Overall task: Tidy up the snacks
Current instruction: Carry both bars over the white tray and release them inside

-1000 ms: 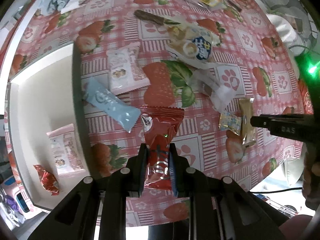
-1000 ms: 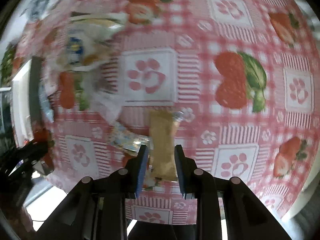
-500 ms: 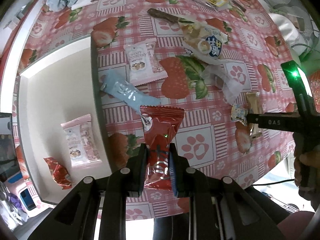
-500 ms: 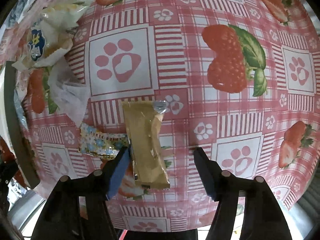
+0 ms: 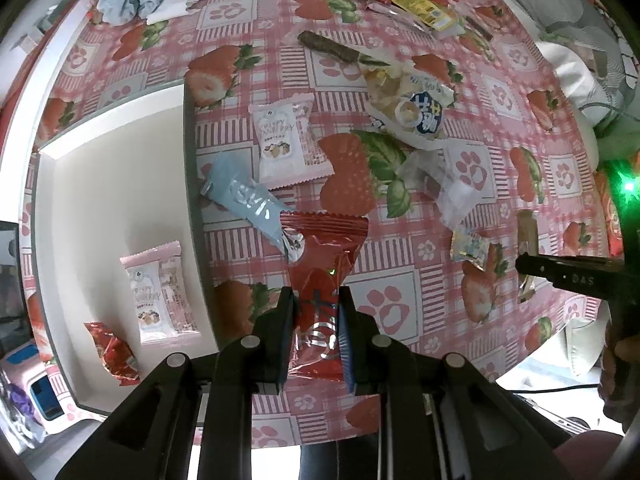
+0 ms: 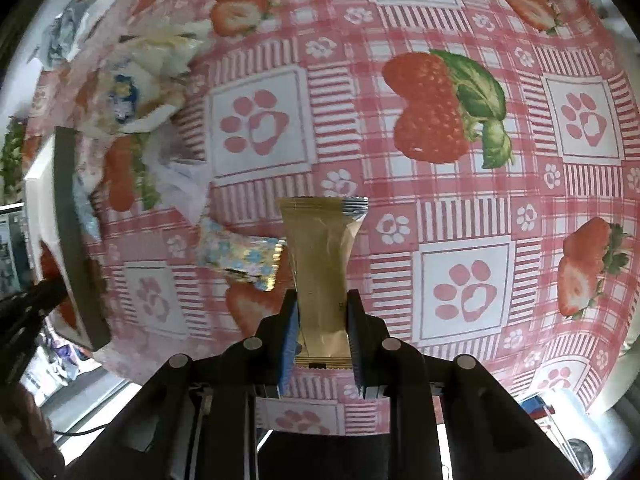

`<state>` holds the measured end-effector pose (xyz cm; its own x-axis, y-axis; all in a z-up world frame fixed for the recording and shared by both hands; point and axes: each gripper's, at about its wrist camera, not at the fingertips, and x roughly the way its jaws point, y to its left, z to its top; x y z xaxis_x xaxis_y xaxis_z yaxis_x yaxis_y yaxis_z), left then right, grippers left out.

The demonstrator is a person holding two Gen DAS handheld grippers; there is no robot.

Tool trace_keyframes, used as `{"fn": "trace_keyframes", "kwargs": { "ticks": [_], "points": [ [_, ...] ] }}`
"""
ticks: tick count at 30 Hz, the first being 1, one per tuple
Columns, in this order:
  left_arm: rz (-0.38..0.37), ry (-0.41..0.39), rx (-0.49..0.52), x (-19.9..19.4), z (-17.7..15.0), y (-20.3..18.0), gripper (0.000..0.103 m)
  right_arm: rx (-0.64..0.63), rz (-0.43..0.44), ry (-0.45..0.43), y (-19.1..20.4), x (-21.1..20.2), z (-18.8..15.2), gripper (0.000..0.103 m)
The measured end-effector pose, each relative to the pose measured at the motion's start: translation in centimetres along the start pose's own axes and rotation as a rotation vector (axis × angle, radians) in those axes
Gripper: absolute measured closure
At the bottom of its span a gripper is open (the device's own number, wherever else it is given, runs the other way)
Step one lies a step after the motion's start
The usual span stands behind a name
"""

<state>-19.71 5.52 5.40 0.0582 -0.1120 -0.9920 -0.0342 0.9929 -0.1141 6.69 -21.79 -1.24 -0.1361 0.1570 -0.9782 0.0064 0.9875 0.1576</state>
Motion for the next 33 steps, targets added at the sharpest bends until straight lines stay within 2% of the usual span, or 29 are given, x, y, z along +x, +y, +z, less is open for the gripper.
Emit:
{"fn": "trace_keyframes", "kwargs": {
  "ticks": [3, 11, 22, 33],
  "points": [
    [-0.001, -0.015, -0.001, -0.3, 0.0, 0.1, 0.080, -0.035, 0.018, -0.008, 1.1, -1.8, 0.9, 0.079],
    [0.009, -0.060, -0.044, -1.2, -0.4, 1.9, 0.080, -0.167, 0.046, -0.026, 7.2, -2.6, 1.8, 0.079],
    [0.056, -0.118, -0.188, -2.6, -1.8, 7.3, 0.080, -0.348, 0.048, -0.033, 15.1, -2.3, 2.4, 0.079],
    [0.103, -0.117, -0.301, -2.9, -3.6, 13.2, 0.080, -0.493, 0.075, -0.004, 24.2, -1.0, 2.8, 0.079]
  ]
}}
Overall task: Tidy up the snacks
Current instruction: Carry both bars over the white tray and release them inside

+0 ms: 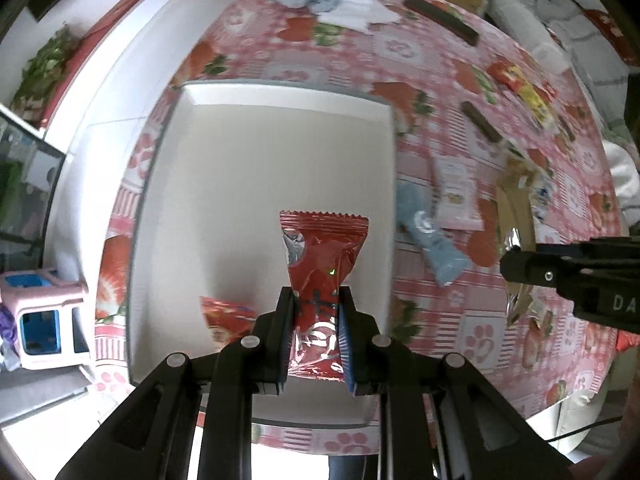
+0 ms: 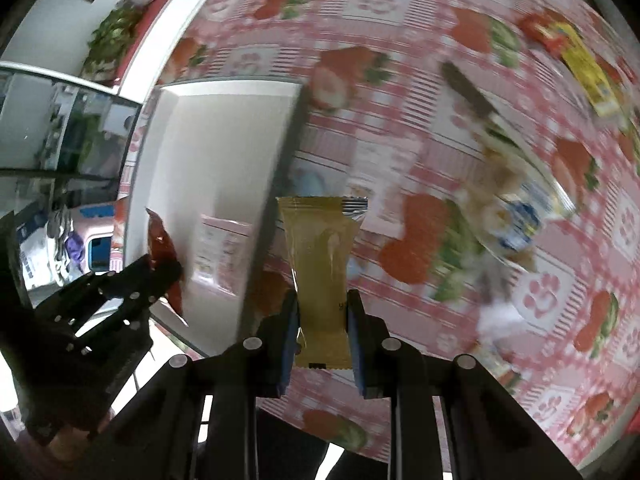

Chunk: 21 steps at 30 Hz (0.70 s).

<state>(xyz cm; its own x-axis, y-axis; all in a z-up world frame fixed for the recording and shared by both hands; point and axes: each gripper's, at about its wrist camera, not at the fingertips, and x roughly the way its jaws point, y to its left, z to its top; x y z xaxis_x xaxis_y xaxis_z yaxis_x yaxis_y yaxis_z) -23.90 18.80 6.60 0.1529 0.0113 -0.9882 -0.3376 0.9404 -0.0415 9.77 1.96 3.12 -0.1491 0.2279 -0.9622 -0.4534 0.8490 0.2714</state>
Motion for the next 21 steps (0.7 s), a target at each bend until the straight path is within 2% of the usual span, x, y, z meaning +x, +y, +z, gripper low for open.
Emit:
{"fn": "trace_keyframes", "kwargs": {
  "ticks": [12, 21],
  "points": [
    [0.036, 0.045, -0.090, 1.4, -0.2, 4.5, 0.080, -0.118, 0.019, 0.040, 6.8, 2.7, 3.4, 0.078],
    [0.048, 0.079, -0.108, 2.4, -0.5, 5.5, 0.080, -0.109, 0.044, 0.078, 8.6, 4.9, 4.6, 0.078]
  ]
}}
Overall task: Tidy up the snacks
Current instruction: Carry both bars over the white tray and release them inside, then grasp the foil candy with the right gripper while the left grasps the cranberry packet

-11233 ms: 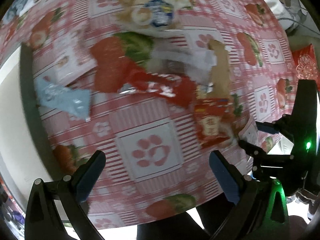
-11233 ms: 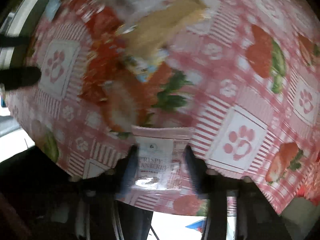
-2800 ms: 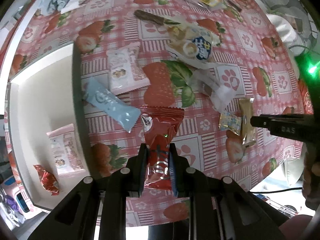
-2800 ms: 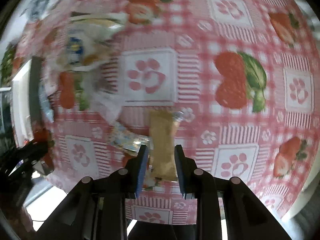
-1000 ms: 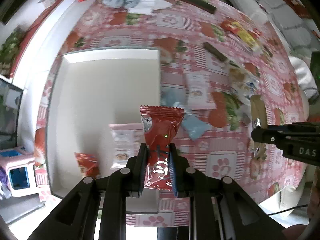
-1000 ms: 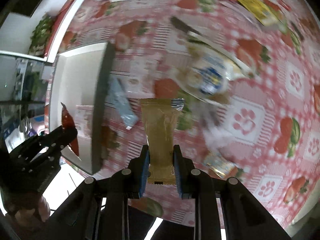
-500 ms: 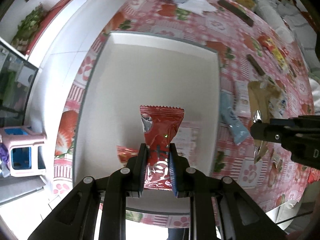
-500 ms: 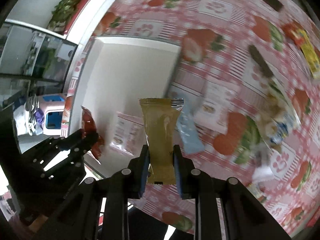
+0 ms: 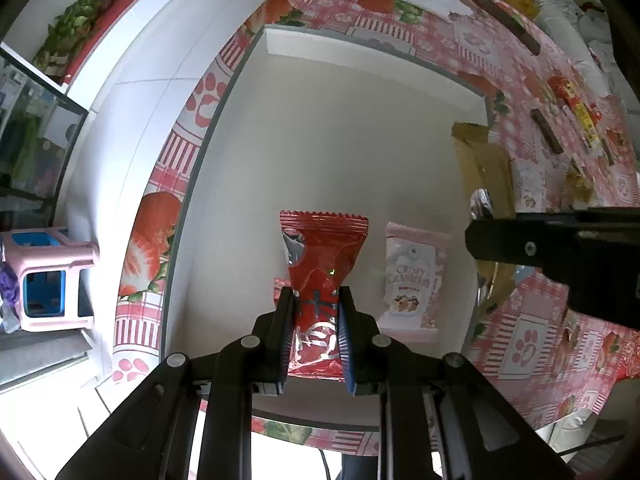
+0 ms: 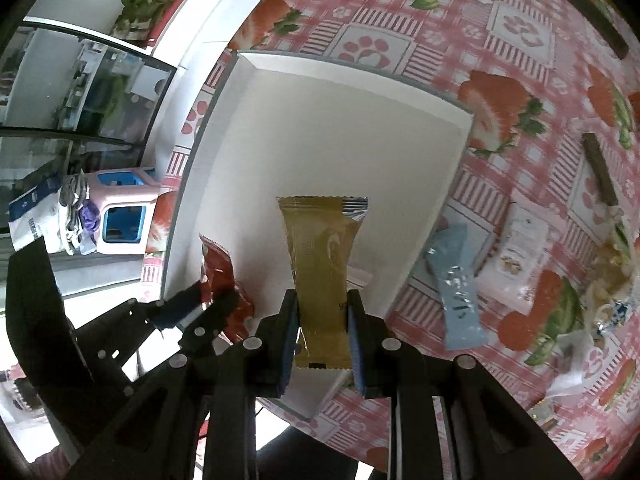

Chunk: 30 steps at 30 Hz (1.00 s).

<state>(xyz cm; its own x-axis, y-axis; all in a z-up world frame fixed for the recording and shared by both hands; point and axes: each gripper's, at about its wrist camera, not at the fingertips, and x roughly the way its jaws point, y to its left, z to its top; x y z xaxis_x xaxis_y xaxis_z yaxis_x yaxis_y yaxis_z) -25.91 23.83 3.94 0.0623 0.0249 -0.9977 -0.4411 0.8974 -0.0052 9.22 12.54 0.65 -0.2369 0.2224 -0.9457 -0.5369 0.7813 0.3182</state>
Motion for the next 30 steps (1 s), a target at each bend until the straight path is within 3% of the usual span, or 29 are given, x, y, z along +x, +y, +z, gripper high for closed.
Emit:
{"fn": "trace_keyframes", "kwargs": {
  "ticks": [5, 7, 8, 10, 11, 12, 13, 15, 22, 30],
  "points": [
    [0.003, 0.009, 0.006, 0.5, 0.4, 0.0, 0.080, 0.007, -0.012, 0.007, 0.0, 0.6, 0.3, 0.078],
    [0.007, 0.011, 0.016, 0.6, 0.5, -0.1, 0.075, 0.007, -0.019, 0.010, 0.0, 0.7, 0.3, 0.078],
    [0.010, 0.013, 0.018, 0.7, 0.6, -0.4, 0.070, 0.010, -0.019, 0.016, -0.1, 0.9, 0.4, 0.078],
    [0.022, 0.010, 0.022, 0.7, 0.6, -0.5, 0.035, 0.019, -0.016, 0.028, -0.3, 1.1, 0.5, 0.077],
    [0.037, -0.002, 0.022, 0.5, 0.5, -0.6, 0.028, 0.025, -0.018, 0.032, -0.5, 1.2, 0.4, 0.075],
    [0.043, -0.012, 0.023, 0.4, 0.5, -0.6, 0.024, 0.032, -0.019, 0.034, -0.7, 1.2, 0.4, 0.060],
    [0.045, -0.014, 0.025, 0.3, 0.4, -0.6, 0.024, 0.038, -0.021, 0.034, -0.9, 1.3, 0.4, 0.029],
    [0.046, 0.001, 0.030, 0.5, 0.3, -0.7, 0.024, 0.053, -0.027, 0.012, -1.5, 0.9, 0.2, 0.006],
    [0.059, 0.050, 0.016, 1.4, -0.2, -0.9, 0.023, 0.174, -0.031, 0.063, -6.5, 1.0, -2.2, 0.000],
    [0.057, 0.070, 0.064, 1.5, 0.2, -3.4, 0.023, 0.342, -0.045, 0.098, -14.0, 0.5, -8.8, 0.000]
  ]
}}
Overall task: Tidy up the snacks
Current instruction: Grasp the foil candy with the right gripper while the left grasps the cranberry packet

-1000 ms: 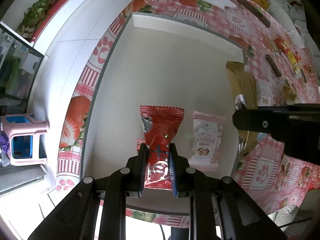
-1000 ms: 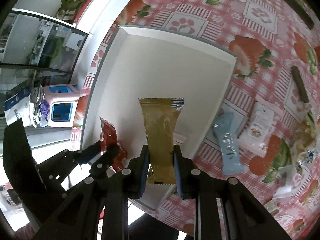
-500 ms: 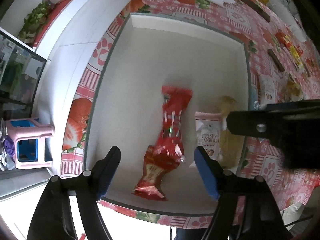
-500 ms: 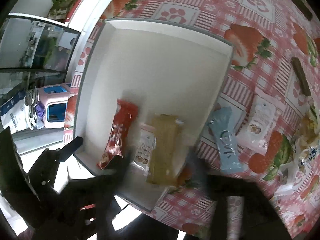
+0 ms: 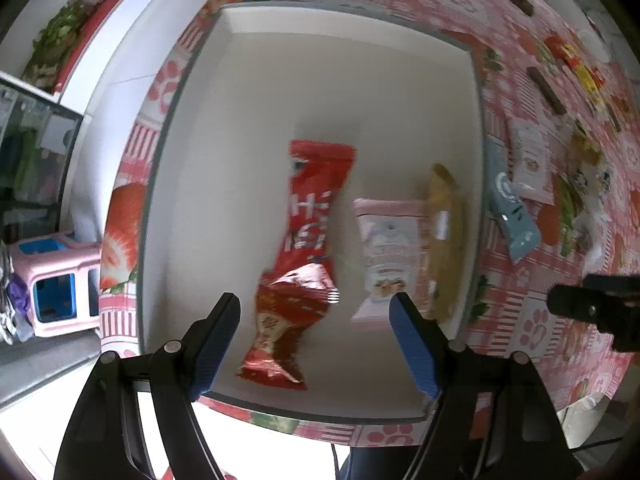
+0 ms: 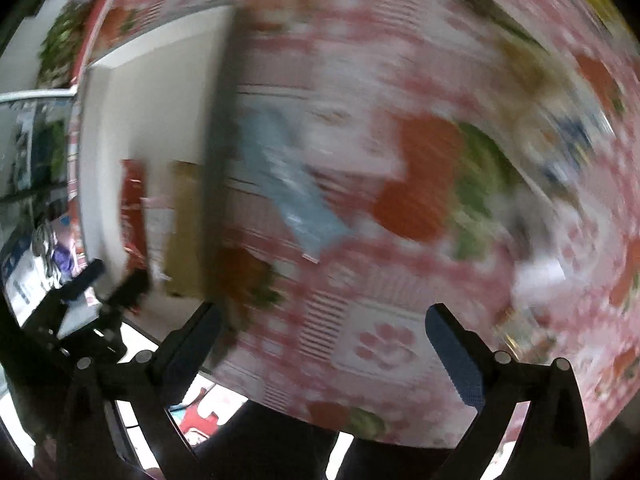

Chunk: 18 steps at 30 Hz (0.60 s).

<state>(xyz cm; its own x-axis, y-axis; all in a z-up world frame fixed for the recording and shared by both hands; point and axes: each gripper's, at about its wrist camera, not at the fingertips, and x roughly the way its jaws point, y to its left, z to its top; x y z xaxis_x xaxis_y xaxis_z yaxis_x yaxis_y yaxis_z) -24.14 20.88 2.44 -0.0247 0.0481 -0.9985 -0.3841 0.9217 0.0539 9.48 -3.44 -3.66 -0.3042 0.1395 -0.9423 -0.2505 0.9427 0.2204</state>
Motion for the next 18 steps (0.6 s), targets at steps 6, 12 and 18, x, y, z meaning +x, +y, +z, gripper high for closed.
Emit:
{"fn": "trace_keyframes", "kwargs": {
  "ticks": [6, 12, 18],
  "points": [
    [-0.013, -0.012, 0.069, -0.9, 0.8, -3.5, 0.023, 0.198, -0.014, -0.025, -8.1, -0.7, -2.4, 0.000],
    [-0.024, -0.013, 0.148, -1.7, 1.2, -7.3, 0.023, 0.445, -0.024, -0.020, -15.5, 0.0, -4.8, 0.001],
    [-0.039, 0.011, 0.213, -1.7, 0.5, -10.6, 0.023, 0.395, -0.088, -0.023, -18.1, 0.5, -6.1, 0.001]
  ]
}}
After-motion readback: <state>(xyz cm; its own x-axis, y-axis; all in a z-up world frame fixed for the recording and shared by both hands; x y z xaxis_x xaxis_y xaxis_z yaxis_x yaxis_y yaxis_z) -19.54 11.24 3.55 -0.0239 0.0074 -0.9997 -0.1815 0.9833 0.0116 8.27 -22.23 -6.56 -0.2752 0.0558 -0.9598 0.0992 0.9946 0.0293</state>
